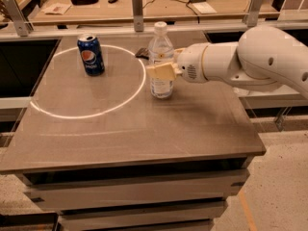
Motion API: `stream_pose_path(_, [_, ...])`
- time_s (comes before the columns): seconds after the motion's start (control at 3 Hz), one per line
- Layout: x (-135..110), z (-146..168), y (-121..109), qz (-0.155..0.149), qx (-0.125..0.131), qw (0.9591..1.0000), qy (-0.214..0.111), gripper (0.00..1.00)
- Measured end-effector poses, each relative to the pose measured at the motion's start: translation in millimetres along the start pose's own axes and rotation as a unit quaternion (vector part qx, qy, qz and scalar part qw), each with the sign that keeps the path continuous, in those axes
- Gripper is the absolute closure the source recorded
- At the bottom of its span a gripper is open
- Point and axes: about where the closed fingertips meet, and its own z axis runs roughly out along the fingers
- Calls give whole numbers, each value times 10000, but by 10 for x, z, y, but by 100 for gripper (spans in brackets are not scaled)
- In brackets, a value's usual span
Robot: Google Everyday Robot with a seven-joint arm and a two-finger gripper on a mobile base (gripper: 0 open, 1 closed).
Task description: Move blue plastic bottle near pepsi can
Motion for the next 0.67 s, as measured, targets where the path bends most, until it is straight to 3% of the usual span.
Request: stream_pose_path(0.67, [-257, 158, 122, -14, -208, 9994, -292, 100])
